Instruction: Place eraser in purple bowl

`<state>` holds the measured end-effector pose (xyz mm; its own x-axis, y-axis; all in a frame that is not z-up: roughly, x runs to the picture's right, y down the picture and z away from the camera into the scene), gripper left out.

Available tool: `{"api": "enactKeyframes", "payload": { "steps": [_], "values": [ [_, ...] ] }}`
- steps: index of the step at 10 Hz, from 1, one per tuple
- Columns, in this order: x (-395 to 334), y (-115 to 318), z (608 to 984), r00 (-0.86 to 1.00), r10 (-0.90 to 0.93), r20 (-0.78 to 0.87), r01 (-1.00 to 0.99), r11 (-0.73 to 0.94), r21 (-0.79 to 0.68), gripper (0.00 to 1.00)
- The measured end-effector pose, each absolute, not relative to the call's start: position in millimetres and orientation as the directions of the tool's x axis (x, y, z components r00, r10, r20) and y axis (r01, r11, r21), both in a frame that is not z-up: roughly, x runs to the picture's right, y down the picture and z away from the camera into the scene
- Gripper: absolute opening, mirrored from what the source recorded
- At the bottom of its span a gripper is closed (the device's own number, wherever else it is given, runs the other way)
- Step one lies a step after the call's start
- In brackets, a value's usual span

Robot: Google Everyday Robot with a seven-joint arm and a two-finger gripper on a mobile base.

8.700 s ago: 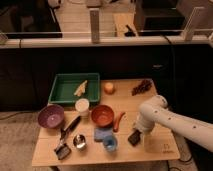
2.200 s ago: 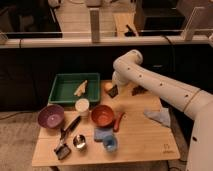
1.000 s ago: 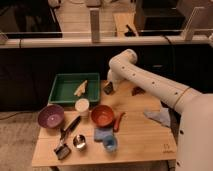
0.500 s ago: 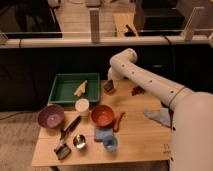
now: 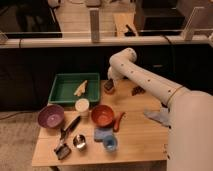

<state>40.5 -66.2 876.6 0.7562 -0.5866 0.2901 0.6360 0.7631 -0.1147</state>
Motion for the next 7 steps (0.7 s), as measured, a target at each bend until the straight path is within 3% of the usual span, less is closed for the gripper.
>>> {"api": "enactKeyframes", "payload": {
  "steps": [7],
  "values": [
    [-94.2, -54.4, 802.1, 0.556, -0.748, 0.361, 0.793, 0.608, 0.038, 0.0]
  ]
}}
